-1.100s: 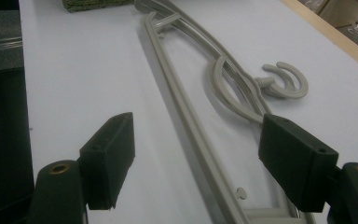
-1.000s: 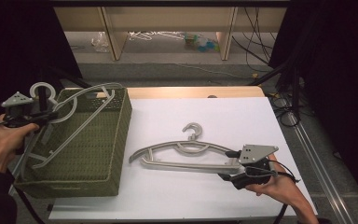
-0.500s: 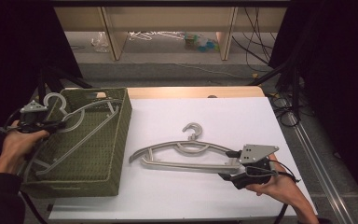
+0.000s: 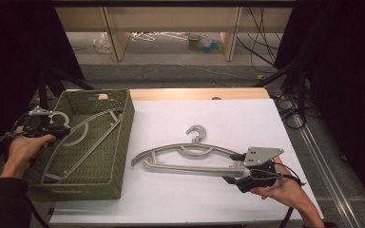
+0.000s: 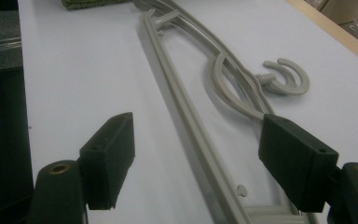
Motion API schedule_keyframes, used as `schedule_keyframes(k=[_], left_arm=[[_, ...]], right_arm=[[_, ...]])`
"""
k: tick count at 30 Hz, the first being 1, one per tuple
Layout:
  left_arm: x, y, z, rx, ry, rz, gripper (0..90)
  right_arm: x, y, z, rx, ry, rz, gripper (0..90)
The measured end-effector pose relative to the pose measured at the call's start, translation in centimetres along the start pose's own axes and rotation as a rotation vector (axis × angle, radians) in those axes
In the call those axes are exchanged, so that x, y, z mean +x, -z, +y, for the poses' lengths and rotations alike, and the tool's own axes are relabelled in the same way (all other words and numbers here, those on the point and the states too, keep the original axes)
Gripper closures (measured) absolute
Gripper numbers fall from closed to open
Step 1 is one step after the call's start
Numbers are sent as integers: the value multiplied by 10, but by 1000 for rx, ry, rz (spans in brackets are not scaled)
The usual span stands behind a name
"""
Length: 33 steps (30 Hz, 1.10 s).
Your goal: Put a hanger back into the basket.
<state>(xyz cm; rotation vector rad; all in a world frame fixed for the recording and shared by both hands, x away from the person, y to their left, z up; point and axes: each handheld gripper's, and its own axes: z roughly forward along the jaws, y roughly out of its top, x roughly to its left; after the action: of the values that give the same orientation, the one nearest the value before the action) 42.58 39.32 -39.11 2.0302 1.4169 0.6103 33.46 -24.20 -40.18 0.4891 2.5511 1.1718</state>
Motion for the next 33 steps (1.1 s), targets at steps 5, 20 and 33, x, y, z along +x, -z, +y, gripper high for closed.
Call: schedule_keyframes(k=[5, 20, 33], left_arm=[[-17, 21, -1, -71, 15, -10, 486], [-68, 76, -20, -339, 87, -134, 363], [-181, 68, -21, -418, -36, -360, 292]], right_arm=[[0, -3, -3, 6, -7, -1, 278], [-1, -3, -2, -8, -15, -6, 278], [-2, -6, -3, -28, -34, -17, 277]])
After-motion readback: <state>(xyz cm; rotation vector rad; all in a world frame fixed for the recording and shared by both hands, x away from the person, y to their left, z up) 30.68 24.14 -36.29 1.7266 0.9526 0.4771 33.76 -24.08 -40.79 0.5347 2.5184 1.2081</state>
